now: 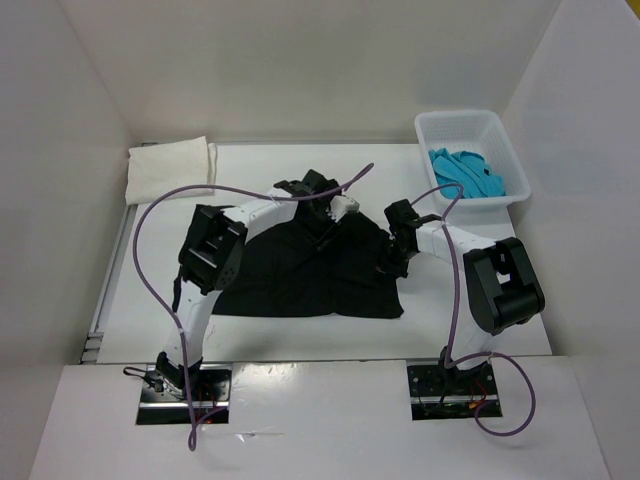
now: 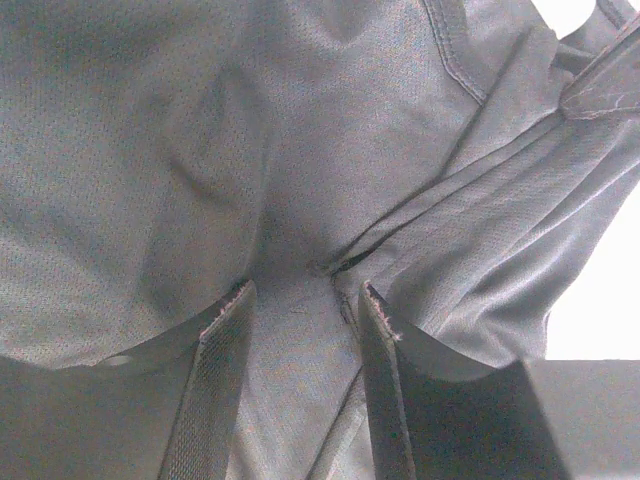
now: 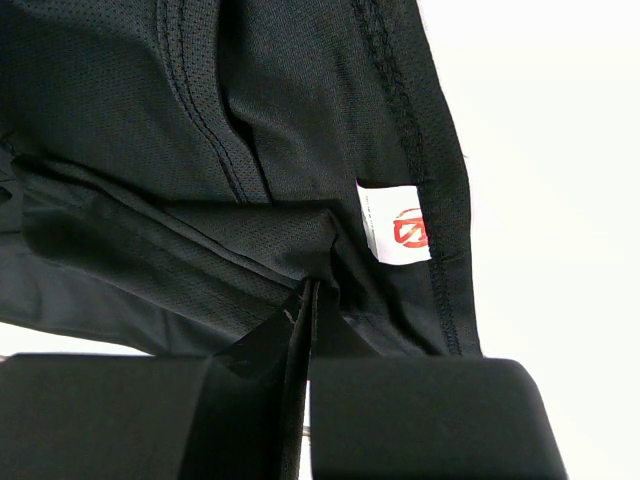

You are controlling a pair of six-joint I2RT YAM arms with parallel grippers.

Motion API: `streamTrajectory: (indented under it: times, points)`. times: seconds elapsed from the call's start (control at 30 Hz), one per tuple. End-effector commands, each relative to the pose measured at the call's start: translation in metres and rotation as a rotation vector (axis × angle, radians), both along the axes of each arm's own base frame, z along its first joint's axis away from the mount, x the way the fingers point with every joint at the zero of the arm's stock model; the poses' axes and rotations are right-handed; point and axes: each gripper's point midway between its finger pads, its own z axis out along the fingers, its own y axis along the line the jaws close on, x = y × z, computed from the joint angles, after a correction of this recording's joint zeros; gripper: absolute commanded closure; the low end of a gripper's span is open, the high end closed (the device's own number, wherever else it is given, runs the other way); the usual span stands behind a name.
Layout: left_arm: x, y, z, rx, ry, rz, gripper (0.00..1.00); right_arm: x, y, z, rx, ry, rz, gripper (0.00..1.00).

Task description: Fold and stack the t-shirts

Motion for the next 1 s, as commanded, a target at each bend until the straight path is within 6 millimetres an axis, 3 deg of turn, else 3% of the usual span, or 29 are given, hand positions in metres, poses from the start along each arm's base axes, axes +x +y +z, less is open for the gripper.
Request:
streamTrajectory:
  times: [0.0,0.13,0.23,0.6,0.8,0.97]
  points:
    - [-0.006,-0.013,0.005,-0.067,0.043,-0.019,0.47,0.0,-0.001,0.004,-0.012,-0.016,-0.001,1.0]
    - [-0.004,-0.017,0.018,-0.091,0.031,-0.018,0.47,0.0,-0.001,0.004,-0.012,-0.016,-0.001,1.0]
    - [-0.005,-0.012,0.006,-0.055,0.043,-0.007,0.5,0.001,0.001,0.005,-0.001,-0.021,0.002,1.0]
    - [-0.014,-0.019,-0.002,-0.012,0.017,-0.054,0.5,0.001,0.001,0.005,-0.001,-0.021,0.002,1.0]
    - [-0.019,-0.017,-0.02,0.032,0.046,-0.055,0.53,0.001,0.001,0.005,-0.001,-0.021,0.002,1.0]
    - [-0.018,-0.018,-0.015,0.026,0.037,-0.055,0.6,0.001,0.001,0.005,-0.001,-0.021,0.002,1.0]
